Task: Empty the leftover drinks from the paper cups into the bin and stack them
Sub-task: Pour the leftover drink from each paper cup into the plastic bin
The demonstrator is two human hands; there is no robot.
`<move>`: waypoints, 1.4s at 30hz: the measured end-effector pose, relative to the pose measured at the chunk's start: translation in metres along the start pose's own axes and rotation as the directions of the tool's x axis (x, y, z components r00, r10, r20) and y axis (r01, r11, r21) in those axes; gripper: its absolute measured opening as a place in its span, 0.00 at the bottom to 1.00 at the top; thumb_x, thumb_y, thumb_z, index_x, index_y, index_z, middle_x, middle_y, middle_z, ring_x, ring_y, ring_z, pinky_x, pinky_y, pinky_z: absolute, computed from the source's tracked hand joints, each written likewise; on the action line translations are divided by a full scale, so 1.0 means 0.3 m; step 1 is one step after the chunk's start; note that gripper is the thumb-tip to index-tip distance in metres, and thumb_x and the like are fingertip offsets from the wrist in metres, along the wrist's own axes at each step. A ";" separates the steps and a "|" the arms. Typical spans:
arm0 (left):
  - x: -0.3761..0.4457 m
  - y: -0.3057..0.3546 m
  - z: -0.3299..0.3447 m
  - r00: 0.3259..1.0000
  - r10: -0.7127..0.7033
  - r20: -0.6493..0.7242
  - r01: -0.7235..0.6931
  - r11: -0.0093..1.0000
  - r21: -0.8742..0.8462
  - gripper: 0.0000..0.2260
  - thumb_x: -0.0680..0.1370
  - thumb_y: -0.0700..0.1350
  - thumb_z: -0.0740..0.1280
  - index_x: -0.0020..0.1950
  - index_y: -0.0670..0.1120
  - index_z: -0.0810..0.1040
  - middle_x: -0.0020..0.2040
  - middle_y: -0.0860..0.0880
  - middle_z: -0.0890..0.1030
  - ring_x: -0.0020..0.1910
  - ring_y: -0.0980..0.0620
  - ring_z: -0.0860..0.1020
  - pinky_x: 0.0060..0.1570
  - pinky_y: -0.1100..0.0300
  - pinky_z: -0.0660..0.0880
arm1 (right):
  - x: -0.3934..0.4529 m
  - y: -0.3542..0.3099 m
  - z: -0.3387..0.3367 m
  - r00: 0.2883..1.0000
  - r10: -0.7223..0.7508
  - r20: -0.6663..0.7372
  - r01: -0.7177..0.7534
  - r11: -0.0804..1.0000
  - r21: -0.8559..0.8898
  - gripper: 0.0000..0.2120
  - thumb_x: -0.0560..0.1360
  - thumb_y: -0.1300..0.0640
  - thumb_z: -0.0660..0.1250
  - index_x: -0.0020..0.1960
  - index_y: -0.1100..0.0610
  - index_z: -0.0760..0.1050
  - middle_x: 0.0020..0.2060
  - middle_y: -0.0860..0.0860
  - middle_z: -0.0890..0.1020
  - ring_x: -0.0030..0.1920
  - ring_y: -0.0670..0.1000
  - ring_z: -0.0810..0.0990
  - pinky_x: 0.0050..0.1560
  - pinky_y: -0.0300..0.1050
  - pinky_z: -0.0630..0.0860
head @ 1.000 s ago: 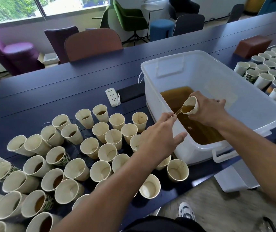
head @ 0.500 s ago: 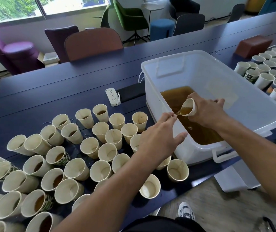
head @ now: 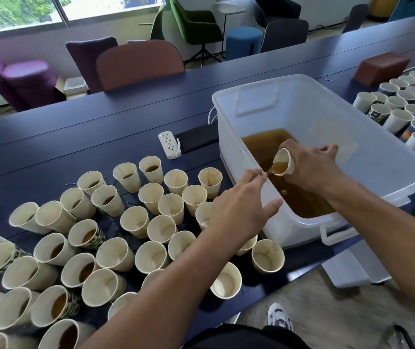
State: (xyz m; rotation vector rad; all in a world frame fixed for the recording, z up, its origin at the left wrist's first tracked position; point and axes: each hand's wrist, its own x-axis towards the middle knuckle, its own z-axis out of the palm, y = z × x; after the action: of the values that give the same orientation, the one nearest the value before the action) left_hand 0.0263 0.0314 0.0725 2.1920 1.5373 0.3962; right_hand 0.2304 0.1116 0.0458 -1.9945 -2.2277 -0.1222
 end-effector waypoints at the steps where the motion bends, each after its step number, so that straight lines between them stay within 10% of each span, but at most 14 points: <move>1: 0.001 0.000 0.000 1.000 -0.002 0.002 0.002 1.000 0.001 0.31 0.80 0.63 0.63 0.81 0.54 0.61 0.79 0.60 0.61 0.71 0.52 0.71 0.57 0.53 0.77 | 0.000 -0.001 -0.001 1.000 -0.004 -0.004 0.004 1.000 -0.013 0.25 0.70 0.51 0.74 0.61 0.48 0.65 0.49 0.51 0.80 0.48 0.56 0.79 0.55 0.56 0.63; 19: 0.004 -0.006 0.009 1.000 0.004 0.005 -0.004 1.000 -0.002 0.31 0.81 0.63 0.63 0.81 0.54 0.61 0.79 0.61 0.60 0.71 0.52 0.72 0.57 0.54 0.77 | -0.003 -0.018 -0.018 0.993 -0.098 -0.074 0.079 0.971 -0.224 0.33 0.67 0.59 0.77 0.66 0.47 0.66 0.59 0.54 0.79 0.62 0.60 0.75 0.58 0.60 0.64; 42: 0.008 -0.014 0.019 1.000 0.017 -0.018 -0.017 1.000 -0.014 0.30 0.81 0.63 0.63 0.80 0.54 0.62 0.78 0.62 0.61 0.69 0.51 0.73 0.57 0.51 0.78 | -0.004 -0.020 -0.011 0.998 -0.035 -0.059 0.031 0.997 -0.073 0.28 0.70 0.52 0.76 0.64 0.47 0.67 0.56 0.52 0.80 0.57 0.59 0.77 0.57 0.60 0.64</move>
State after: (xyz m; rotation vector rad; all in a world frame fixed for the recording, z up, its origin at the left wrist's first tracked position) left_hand 0.0263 0.0338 0.0654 2.1975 1.5214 0.4321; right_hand 0.2249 0.1093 0.0491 -1.9628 -2.2497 -0.2656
